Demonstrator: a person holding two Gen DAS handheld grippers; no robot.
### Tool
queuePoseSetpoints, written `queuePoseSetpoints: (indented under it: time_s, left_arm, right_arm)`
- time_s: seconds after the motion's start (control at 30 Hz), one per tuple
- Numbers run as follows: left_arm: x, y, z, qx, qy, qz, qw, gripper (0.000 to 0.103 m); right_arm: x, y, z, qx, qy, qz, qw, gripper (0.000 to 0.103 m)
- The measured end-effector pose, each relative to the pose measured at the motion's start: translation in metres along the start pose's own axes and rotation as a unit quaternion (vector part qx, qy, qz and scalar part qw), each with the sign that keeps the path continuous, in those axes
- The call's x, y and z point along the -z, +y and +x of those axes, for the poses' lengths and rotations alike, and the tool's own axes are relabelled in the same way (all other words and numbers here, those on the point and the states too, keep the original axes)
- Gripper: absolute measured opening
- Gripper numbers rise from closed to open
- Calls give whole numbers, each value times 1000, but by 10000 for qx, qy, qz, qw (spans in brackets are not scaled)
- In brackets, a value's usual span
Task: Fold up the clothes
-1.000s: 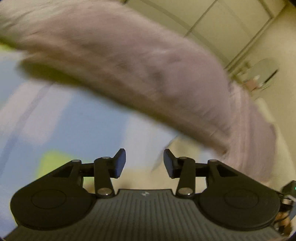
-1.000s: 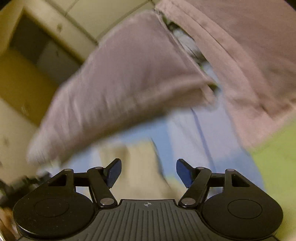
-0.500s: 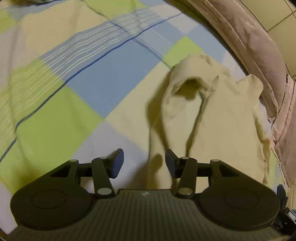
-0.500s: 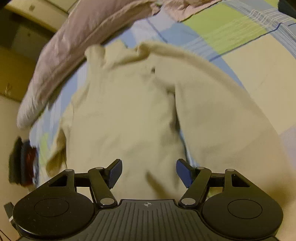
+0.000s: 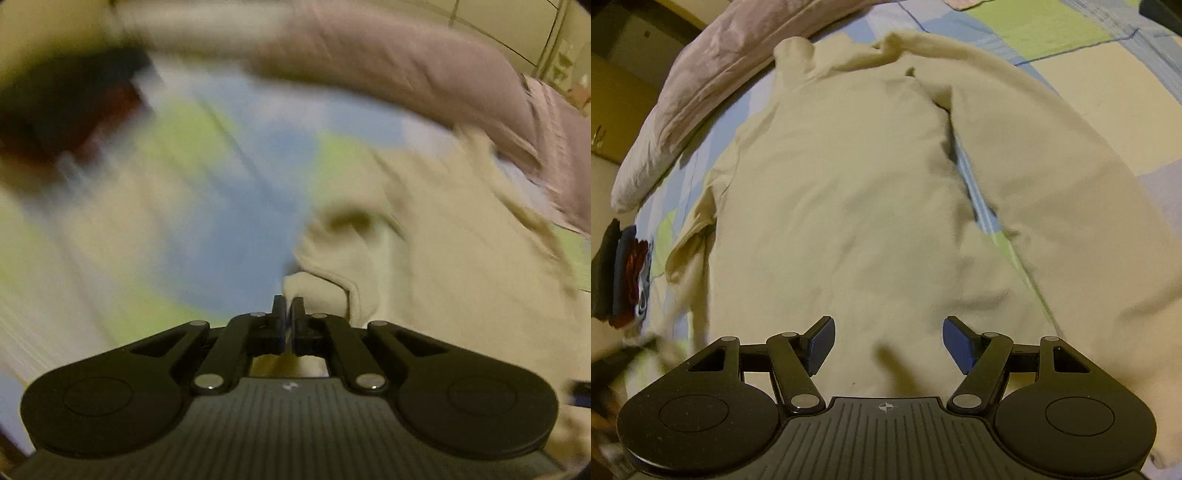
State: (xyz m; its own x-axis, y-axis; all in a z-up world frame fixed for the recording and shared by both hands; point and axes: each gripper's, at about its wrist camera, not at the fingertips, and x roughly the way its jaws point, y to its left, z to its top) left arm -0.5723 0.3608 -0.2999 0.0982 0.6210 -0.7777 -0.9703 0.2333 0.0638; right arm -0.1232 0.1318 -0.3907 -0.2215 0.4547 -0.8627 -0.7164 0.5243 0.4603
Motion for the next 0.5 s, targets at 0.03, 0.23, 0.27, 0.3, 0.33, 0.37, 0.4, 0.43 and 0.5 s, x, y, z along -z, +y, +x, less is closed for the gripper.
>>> queuePoseSetpoints:
  time_s: [0.03,0.23,0.27,0.3,0.33,0.37,0.4,0.43,0.5]
  left_arm:
    - [-15,18,-5,-395,-229,292,9985,0]
    - [-48,89,41,-1580,-197,1115,9809,10]
    - [-45,98,47,-1506,-74,876,9847,10]
    - [-39,108,51,-1365,57,535,9892,14]
    - [-32,115,54,-1198,204,147,9925,22]
    - [-22,120,57,-1028,307,-242,9939,24]
    - [-12,124,59,-857,388,-626,9936,25]
    - [-3,127,62,-679,466,-943,9921,26]
    - [10,132,69,-356,585,-1515,9861,28]
  right_arm:
    - [2,2,-1,1,-11,14,10000,69]
    - [18,23,5,-78,-45,64,9999,69]
    - [22,27,6,-70,-27,48,10000,69]
    - [26,30,7,-63,-14,26,10000,69]
    - [30,33,7,-43,-3,8,10000,69]
    - [34,34,8,-9,8,0,10000,69]
    - [37,35,8,27,15,12,10000,69]
    - [39,35,7,62,14,50,10000,69]
    - [43,34,6,127,2,153,9998,69]
